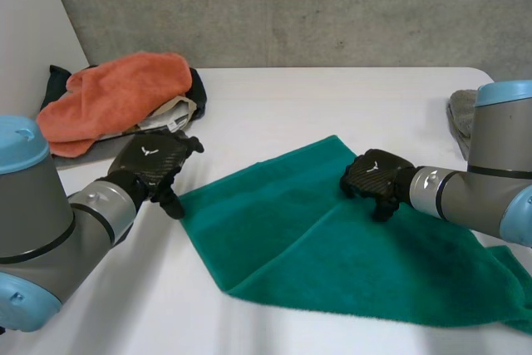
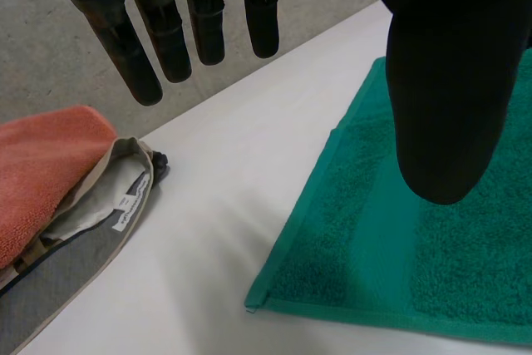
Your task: Fold the laundry.
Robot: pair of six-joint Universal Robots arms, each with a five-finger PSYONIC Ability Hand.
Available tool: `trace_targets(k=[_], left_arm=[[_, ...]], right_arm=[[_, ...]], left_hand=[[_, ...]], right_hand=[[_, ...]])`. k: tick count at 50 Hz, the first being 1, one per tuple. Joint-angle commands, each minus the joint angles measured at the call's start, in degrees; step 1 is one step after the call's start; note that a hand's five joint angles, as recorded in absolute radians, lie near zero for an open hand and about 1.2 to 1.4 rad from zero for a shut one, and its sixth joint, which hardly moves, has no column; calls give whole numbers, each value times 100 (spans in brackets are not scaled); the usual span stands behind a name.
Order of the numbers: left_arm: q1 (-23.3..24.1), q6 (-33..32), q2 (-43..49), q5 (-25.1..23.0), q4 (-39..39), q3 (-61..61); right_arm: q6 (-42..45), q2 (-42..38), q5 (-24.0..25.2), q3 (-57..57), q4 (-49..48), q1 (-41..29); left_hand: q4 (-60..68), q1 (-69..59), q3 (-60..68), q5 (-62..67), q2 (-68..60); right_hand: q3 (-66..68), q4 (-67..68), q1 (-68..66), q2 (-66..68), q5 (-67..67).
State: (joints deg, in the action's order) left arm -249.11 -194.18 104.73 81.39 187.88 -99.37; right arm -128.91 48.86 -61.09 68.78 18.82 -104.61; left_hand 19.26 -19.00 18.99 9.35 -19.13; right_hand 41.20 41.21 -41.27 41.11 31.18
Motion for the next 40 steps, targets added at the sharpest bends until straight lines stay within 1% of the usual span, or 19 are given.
trace_targets(k=[1,5,8,12,15,17,18,22,26,32,36,37,38,40], left_arm=[[-6,3,4,0,39,6],[-6,3,4,0,39,6],[3,12,13,0,39,-12],[11,12,13,0,47,-12],[46,-6,13,-26,47,-12],[55,-15,21,-61,39,-12],[55,-23,30,-105,39,-12],[20,-15,56,-412,21,-21],[29,-23,258,-702,-14,23],[108,-50,741,-808,-23,225],[240,-24,1242,-686,30,646],[266,-24,1356,-651,21,760],[318,-24,1558,-537,-23,979],[380,-15,1752,-422,-58,1165]], right_arm=[[-11,79,-26,56,7,2],[-28,202,-26,74,25,28],[-99,544,-8,57,16,11],[-449,1019,35,-5,16,28],[-888,1650,141,-49,25,28],[-986,1932,211,-49,16,28],[-1047,2204,272,-58,7,28],[-1179,2793,361,-58,-19,19],[-1407,3216,370,-58,-19,19],[-1707,3533,378,-49,-19,28],[-1909,3823,405,21,-28,28],[-1944,3867,414,39,-36,37],[-2005,3963,422,56,-45,63],[-2102,4025,405,57,-54,81]], left_hand=[[289,-316,317,281,-303],[289,-316,317,281,-303],[256,-283,283,248,-270],[122,-148,149,113,-135],[-381,354,-353,-389,367],[-467,441,-440,-476,454],[-468,441,-440,-476,454],[-501,474,-474,-509,487],[-501,475,-474,-510,487],[-434,407,-407,-443,420],[2,-28,29,-7,-15],[220,-246,247,211,-234],[705,-732,733,697,-719],[1145,-1172,1173,1137,-1159]], right_hand=[[3715,3714,-3707,3723,3717],[3880,3879,-3873,3889,3882],[3880,3879,-3873,3889,3882],[3880,3879,-3873,3889,3882],[3880,3879,-3873,3889,3882],[3880,3879,-3873,3889,3882],[3880,3879,-3873,3889,3882],[3880,3879,-3873,3889,3882],[3880,3879,-3873,3889,3882],[3880,3879,-3873,3889,3882],[3880,3879,-3873,3889,3882],[3880,3879,-3873,3889,3882],[3880,3879,-3873,3889,3882],[3880,3879,-3873,3889,3882]])
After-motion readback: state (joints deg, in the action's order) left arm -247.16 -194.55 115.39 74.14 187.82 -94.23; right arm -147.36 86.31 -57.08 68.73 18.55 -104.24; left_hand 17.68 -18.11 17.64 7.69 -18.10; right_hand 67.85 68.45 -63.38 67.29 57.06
